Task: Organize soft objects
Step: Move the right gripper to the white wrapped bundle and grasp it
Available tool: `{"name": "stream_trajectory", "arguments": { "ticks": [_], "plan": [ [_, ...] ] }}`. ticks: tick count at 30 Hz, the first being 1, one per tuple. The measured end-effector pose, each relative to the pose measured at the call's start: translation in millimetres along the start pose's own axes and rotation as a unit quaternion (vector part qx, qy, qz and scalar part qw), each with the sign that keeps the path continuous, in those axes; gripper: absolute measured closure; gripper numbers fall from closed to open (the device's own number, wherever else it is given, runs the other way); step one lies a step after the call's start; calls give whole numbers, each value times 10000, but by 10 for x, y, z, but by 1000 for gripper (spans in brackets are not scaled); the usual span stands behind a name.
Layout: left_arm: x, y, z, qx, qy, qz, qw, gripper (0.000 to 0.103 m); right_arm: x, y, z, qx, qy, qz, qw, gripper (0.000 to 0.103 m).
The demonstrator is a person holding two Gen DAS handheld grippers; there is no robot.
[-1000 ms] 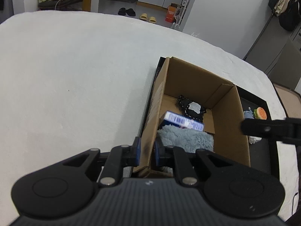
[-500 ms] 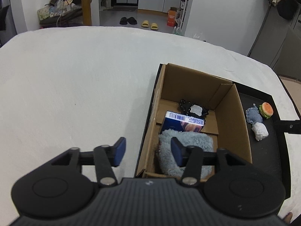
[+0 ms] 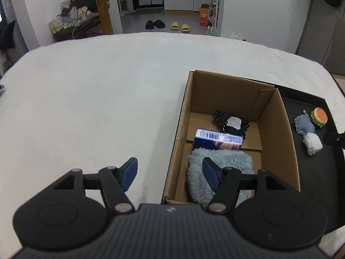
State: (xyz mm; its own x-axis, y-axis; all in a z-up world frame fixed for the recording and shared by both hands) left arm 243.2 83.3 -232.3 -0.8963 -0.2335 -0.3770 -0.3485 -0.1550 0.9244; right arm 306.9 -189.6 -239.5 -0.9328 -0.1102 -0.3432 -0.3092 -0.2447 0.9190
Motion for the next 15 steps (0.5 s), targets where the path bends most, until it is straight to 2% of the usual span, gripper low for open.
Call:
{"name": "stream_trajectory", "arguments": {
  "ticks": [8,15],
  "plan": [
    [-27,-78,-97,-174,-167,112,9996,33,-12,-267,-214,220,-119,-48,9997,11],
    [-159,-121,-74,-88,119,178,9997,33,-48,-429,-221,150,-116,-30,9998,11]
  ]
}}
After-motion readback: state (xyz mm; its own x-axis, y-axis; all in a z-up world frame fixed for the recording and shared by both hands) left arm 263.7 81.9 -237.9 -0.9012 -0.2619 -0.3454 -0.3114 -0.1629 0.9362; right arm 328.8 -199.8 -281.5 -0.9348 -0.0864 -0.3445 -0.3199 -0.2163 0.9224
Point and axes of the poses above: each gripper's, at about its wrist camera, not at the fingertips, and y roughly against the way its jaws point, z to its left, x to its underside, the point moved 10 cm from there along -y, roughly the way its jaws point, and after that the axes turned 15 degrees about z, right-handed, at the moved point
